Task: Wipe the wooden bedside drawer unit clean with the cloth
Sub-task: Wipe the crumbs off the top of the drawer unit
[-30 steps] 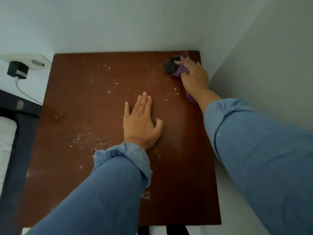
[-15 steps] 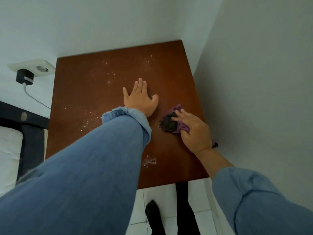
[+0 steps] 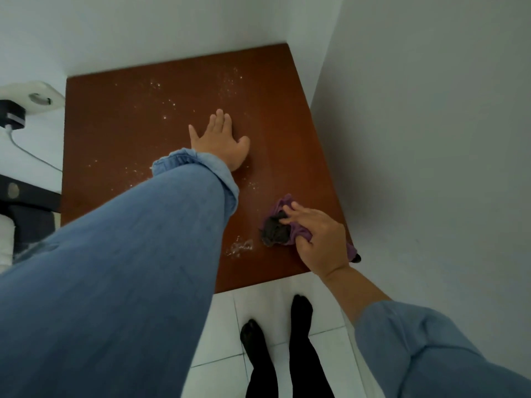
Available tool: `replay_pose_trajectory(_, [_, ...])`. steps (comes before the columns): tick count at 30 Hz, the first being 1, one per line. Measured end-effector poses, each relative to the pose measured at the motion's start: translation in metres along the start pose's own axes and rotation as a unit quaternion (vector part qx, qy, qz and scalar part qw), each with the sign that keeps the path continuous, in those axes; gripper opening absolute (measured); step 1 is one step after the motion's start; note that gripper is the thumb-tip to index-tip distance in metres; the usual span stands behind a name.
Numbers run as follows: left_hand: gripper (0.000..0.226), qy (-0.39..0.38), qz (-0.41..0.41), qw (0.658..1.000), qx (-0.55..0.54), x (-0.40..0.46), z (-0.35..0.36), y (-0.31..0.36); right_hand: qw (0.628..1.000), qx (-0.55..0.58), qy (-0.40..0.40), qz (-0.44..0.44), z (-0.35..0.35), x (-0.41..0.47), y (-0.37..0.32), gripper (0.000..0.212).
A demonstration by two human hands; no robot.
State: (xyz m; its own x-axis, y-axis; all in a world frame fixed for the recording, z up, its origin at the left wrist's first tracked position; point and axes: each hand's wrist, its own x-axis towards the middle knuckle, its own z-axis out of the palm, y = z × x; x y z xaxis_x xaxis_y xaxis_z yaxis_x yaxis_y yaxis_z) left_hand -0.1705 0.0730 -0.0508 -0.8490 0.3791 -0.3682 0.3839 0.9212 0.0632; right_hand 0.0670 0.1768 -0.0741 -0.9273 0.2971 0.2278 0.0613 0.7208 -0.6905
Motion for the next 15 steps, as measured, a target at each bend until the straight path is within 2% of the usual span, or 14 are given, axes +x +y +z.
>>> replay_pose_trajectory(2, [0.071,-0.003,0.01,1.0,0.004,0.0,-0.001,-0.001,1.0,0.0,-0.004,0.016,0.001,-0.007,-0.011,0.042])
replay_pose_trajectory(4, [0.069,-0.004,0.024,1.0,0.019,-0.004,-0.003,-0.002,0.997,0.031,-0.046,0.047,-0.002,-0.014,-0.027,0.035])
replay_pose_trajectory(6, [0.067,0.019,0.032,0.999,0.035,-0.014,-0.004,-0.003,0.974,0.118,-0.1,0.166,-0.01,-0.006,-0.038,0.029])
replay_pose_trajectory(8, [0.066,0.049,0.024,0.998,0.028,-0.03,0.001,-0.006,0.901,0.213,-0.116,0.359,-0.018,0.023,-0.038,0.036])
replay_pose_trajectory(10, [0.066,0.07,0.017,0.997,0.013,-0.047,0.012,-0.009,0.81,0.287,-0.119,0.497,-0.028,0.057,-0.034,0.022])
replay_pose_trajectory(12, [0.066,0.089,0.017,0.996,-0.003,-0.057,0.022,-0.012,0.753,0.367,-0.111,0.535,-0.036,0.089,-0.033,0.007])
replay_pose_trajectory(15, [0.065,0.122,0.016,0.992,-0.03,-0.056,0.034,-0.024,0.73,0.48,-0.066,0.482,-0.037,0.14,-0.029,0.013])
